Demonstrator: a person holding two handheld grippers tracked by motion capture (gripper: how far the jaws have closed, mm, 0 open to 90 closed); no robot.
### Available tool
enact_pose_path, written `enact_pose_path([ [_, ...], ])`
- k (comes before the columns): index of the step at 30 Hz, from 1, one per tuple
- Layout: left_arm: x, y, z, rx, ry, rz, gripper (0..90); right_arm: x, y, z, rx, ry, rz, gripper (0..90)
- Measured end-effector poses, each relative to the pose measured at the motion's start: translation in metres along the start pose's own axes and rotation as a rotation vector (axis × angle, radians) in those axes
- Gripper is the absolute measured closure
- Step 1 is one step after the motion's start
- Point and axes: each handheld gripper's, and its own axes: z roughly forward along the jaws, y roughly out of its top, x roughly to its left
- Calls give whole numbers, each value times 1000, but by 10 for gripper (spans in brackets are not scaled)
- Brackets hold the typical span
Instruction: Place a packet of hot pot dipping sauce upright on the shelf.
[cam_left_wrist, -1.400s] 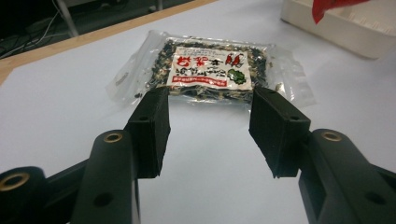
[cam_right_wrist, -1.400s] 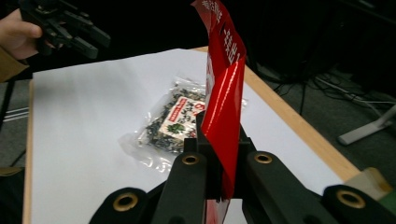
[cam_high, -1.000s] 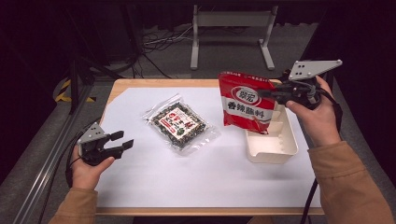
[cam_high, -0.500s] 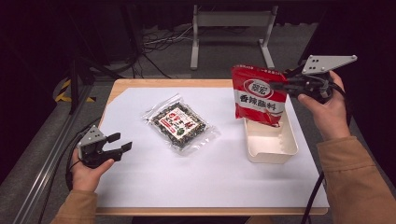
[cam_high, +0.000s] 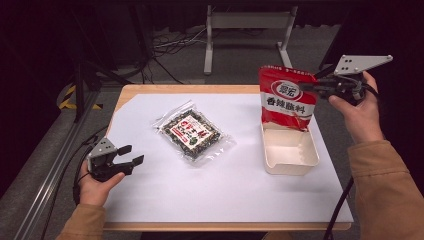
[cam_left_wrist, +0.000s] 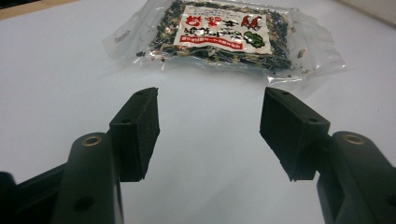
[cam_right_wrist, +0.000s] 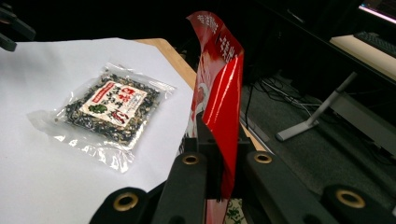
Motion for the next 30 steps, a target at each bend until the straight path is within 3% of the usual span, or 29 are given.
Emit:
enact_pose_path([
  [12, 2, -1, 2, 11, -7, -8, 378, -18, -11, 12, 28, 8, 17, 885],
  [17, 3, -2, 3, 18, -7, -8, 378, -21, -18, 19, 29, 27, 33, 885],
  [30, 4, -4, 4, 29, -5, -19, 377, -25, -28, 41, 72, 34, 16, 884],
])
